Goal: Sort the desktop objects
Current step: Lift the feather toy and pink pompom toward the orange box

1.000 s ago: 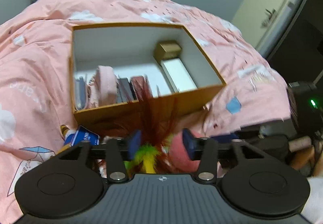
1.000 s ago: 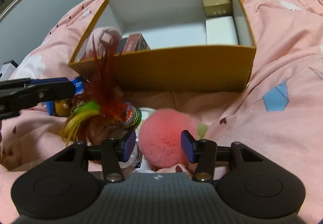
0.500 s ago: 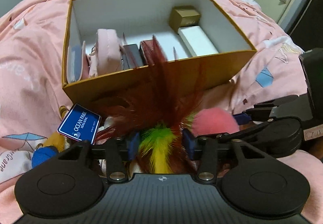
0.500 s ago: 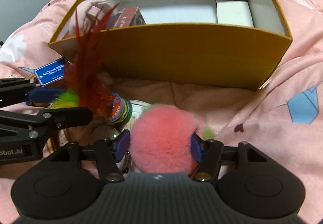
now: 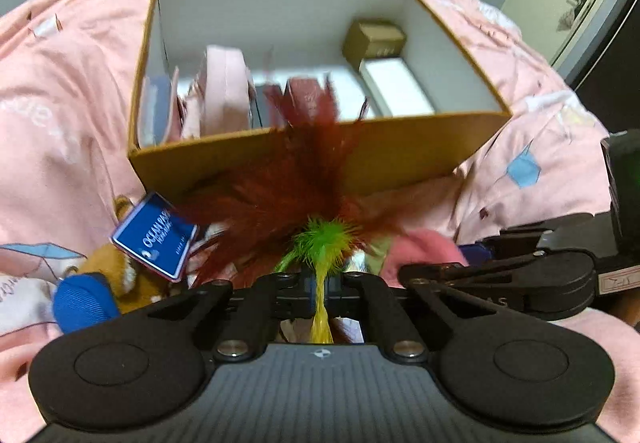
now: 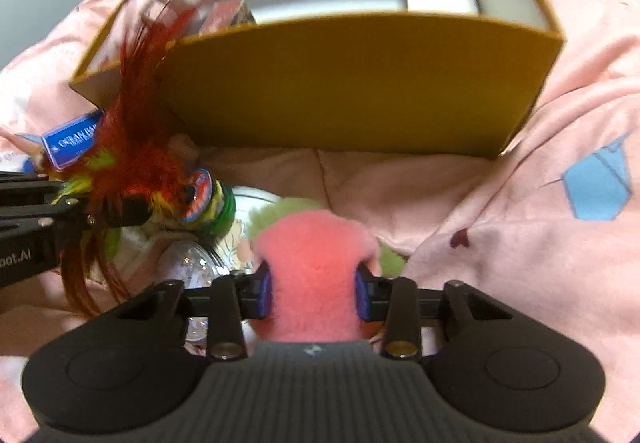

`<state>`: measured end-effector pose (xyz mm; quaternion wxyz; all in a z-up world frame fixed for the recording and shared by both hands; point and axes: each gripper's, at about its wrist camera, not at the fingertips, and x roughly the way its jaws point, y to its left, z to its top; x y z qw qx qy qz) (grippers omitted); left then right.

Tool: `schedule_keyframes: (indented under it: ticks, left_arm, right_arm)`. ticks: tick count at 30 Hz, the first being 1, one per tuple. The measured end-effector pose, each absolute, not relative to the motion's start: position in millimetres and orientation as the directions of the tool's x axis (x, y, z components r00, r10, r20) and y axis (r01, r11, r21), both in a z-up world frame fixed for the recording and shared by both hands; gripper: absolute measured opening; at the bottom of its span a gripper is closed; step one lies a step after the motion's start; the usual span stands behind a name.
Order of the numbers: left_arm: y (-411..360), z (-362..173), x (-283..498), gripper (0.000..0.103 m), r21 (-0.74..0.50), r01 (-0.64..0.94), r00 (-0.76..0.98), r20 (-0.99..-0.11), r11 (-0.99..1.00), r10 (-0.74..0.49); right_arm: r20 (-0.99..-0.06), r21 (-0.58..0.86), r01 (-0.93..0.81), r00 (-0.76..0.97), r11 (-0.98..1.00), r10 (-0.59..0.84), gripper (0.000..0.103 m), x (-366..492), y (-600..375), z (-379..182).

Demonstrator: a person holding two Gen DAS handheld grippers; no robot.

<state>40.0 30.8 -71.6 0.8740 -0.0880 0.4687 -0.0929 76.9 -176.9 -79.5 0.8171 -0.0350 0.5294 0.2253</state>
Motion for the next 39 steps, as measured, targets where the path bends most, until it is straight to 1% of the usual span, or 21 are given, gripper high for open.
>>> schedule_keyframes:
  ticks: [1,2,3,11,16,21,25,31,39]
  left_arm:
    - [31,-69,39,0.002,-0.243,0.083,0.552,-0.796,0.966,-0.248]
    - [31,-67,38,0.002,-0.244,0.085,0.557,-0.792,0.966,-0.249]
    - [31,-64,37,0.002,-0.244,0.088,0.564,-0.787,0.966,-0.250]
    - [33,-41,31,0.002,-0.239,0.101,0.617,-0.746,0.966,-0.249]
    - [33,-25,27,0.002,-0.235,0.115,0.652,-0.715,0.965,-0.252]
    - [31,-10,24,0.002,-0.228,0.135,0.678,-0.689,0.964,-0.257]
    - [32,6,22,0.002,-0.233,0.143,0.703,-0.660,0.962,-0.265]
    - [27,30,30,0.002,-0.227,0.191,0.729,-0.619,0.955,-0.292]
    - [12,46,67,0.002,-0.235,0.249,0.741,-0.578,0.939,-0.341]
  right_arm:
    - [-0.875,0.188,-0.403,0.346,0.896,0.339,0.033,75,-179,-76]
    - [-0.869,0.192,-0.400,0.355,0.896,0.345,0.017,74,-181,-71]
    - [-0.864,0.197,-0.395,0.363,0.897,0.350,0.004,72,-183,-67]
    - [-0.850,0.210,-0.396,0.378,0.894,0.368,0.002,72,-184,-56]
    - [-0.820,0.187,-0.424,0.429,0.886,0.378,0.001,69,-186,-35]
    - [-0.789,0.199,-0.436,0.460,0.878,0.407,0.001,60,-192,-11]
    - [-0.754,0.219,-0.442,0.489,0.870,0.438,0.001,62,-197,11]
    - [-0.678,0.203,-0.447,0.577,0.871,0.454,0.000,64,-206,50]
    - [-0.575,0.153,-0.393,0.711,0.907,0.405,0.000,79,-228,87]
